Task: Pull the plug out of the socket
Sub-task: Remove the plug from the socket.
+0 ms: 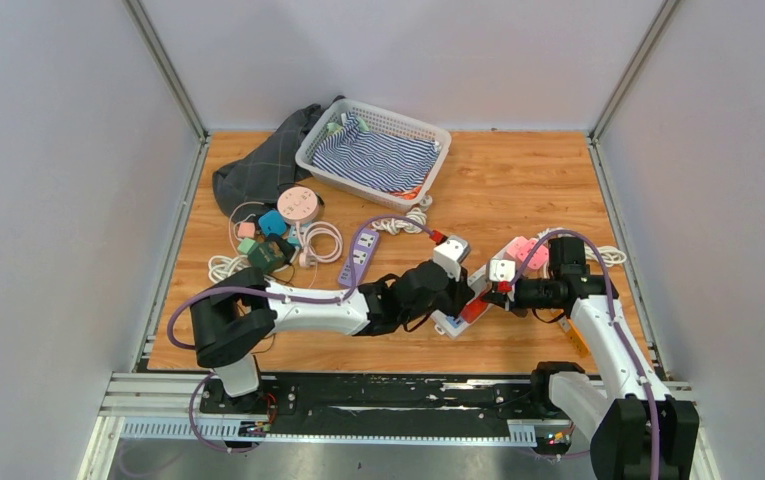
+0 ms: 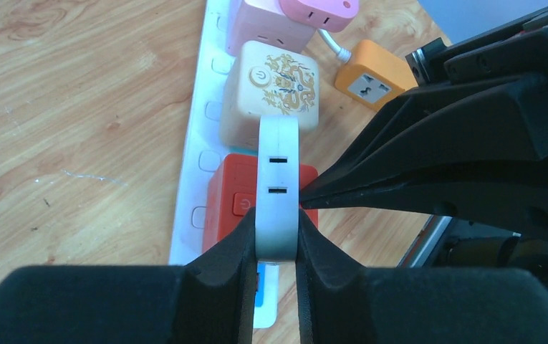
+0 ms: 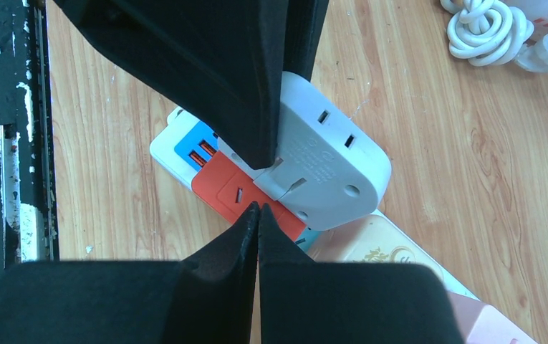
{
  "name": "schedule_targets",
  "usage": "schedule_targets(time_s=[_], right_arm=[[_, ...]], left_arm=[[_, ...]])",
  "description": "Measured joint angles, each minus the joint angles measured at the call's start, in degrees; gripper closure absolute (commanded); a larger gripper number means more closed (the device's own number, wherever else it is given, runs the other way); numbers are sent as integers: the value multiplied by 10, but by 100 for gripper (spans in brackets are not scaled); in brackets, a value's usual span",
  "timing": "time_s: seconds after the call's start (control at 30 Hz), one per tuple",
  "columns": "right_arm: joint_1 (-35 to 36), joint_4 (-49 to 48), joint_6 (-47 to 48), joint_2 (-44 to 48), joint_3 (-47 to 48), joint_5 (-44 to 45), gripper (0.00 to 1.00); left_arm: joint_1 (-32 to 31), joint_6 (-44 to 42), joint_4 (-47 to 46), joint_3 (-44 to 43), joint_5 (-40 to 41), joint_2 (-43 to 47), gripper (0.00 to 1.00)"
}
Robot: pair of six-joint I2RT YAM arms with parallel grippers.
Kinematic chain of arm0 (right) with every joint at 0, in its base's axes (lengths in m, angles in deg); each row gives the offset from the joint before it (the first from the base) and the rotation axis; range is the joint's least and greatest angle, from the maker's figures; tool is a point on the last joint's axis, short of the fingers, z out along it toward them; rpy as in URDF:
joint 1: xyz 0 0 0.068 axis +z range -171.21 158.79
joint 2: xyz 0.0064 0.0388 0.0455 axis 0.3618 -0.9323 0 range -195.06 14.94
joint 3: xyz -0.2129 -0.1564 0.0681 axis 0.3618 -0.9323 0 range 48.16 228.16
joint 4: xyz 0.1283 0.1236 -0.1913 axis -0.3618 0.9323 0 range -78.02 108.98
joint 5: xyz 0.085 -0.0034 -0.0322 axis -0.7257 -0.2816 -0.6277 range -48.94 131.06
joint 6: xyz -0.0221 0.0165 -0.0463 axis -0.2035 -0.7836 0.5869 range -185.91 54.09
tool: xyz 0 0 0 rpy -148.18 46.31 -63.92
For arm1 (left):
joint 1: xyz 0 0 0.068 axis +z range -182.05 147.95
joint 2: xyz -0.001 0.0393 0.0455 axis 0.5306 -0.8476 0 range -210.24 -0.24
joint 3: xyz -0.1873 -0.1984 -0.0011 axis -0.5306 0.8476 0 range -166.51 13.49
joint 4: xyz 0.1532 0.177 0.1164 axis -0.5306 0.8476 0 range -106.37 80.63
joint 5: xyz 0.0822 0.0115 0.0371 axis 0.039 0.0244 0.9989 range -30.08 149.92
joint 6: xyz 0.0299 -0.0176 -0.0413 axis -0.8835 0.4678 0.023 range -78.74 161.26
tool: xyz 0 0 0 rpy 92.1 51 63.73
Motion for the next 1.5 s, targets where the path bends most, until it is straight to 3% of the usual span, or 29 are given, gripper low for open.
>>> schedule_targets(time_s=[0.13, 0.33, 0.57, 0.9, 1.13, 1.37, 1.5], right_arm=[[0, 0, 2, 0, 0, 0, 96], [0, 2, 3, -1, 0, -1, 96], [0, 3, 6, -3, 2, 0, 96], [0, 4, 8, -3, 2, 0, 96], [0, 5, 9, -5, 3, 0, 95], [0, 8, 10, -5, 3, -2, 95], [0, 8, 10, -6, 4, -1, 95]], left_arm=[[-3, -19, 1, 0, 1, 0, 100], [-35, -85, 1, -1, 66, 0, 100], [12, -13, 1, -2, -33, 0, 100], [-12, -61, 4, -2, 17, 2, 100], [27, -5, 5, -2, -68, 2, 100], [-33, -84, 13, -3, 59, 3, 100], [-14, -55, 14, -4, 16, 3, 100]])
